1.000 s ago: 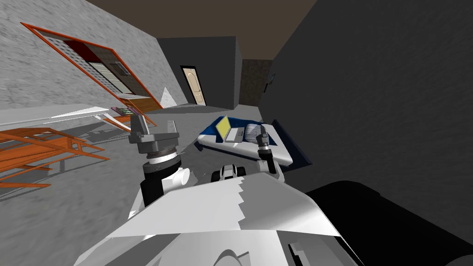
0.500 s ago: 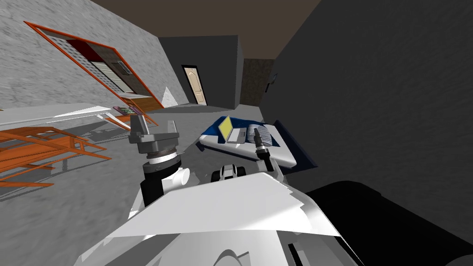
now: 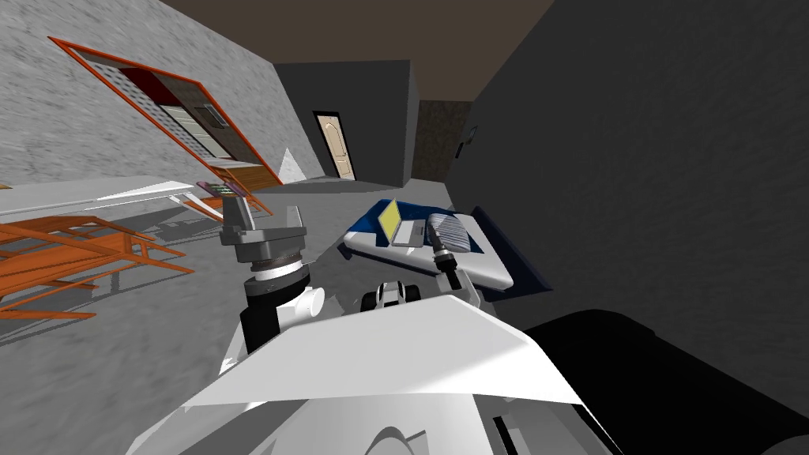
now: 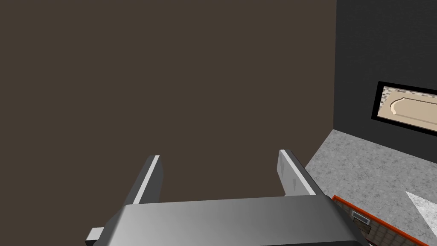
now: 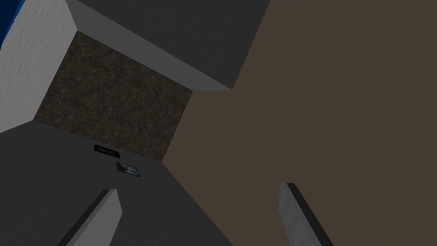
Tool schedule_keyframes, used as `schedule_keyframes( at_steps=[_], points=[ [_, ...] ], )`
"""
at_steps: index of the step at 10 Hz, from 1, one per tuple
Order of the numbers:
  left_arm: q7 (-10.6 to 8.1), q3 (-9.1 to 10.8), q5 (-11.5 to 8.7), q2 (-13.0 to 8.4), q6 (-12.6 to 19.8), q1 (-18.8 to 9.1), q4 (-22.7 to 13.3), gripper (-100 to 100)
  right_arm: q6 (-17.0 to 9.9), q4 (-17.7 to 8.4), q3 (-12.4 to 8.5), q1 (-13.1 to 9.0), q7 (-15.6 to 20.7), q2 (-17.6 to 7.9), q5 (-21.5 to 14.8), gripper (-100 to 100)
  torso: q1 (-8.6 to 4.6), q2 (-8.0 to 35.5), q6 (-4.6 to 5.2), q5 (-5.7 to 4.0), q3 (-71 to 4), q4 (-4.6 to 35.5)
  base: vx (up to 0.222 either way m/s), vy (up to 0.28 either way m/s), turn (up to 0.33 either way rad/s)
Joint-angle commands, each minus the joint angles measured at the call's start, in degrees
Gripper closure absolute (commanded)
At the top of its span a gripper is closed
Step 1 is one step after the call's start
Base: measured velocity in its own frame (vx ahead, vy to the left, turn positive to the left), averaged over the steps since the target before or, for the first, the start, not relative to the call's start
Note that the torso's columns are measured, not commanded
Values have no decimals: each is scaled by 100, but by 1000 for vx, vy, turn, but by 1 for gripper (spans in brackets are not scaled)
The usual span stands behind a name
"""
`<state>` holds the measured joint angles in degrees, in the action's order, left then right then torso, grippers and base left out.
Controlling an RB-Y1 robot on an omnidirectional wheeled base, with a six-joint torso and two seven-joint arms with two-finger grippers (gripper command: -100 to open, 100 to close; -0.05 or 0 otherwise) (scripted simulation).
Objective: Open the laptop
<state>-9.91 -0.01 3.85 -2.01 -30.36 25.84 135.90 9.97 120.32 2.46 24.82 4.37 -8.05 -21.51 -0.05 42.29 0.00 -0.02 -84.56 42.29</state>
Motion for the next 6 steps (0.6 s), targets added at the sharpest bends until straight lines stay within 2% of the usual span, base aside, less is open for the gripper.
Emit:
schedule_keyframes(
  at_steps=[1,2,3,4,5,6],
  points=[
    [0,0,0,0,0,0,0,0,-323,-77,76,-56,165,-65,-418,-100,8,-7,0,2,-4,-2,62,66,8],
    [0,0,0,0,0,0,0,0,-519,-163,134,-105,286,-85,-617,-100,4,-2,1,2,-2,-1,56,66,15],
    [0,0,0,0,0,0,0,0,-523,-163,134,-105,286,-85,-698,-100,4,0,0,1,0,0,38,59,13],
    [0,0,0,0,0,0,0,0,-729,-255,193,-155,411,-103,-905,-100,2,7,1,1,4,2,49,74,19],
    [0,0,0,0,0,0,0,0,-729,-255,193,-155,411,-103,-987,-100,9,1,-1,2,1,1,40,64,13],
    [0,0,0,0,0,0,0,0,-942,-354,254,-208,539,-117,-1205,-100,4,3,1,2,1,1,49,63,21]
  ],
)
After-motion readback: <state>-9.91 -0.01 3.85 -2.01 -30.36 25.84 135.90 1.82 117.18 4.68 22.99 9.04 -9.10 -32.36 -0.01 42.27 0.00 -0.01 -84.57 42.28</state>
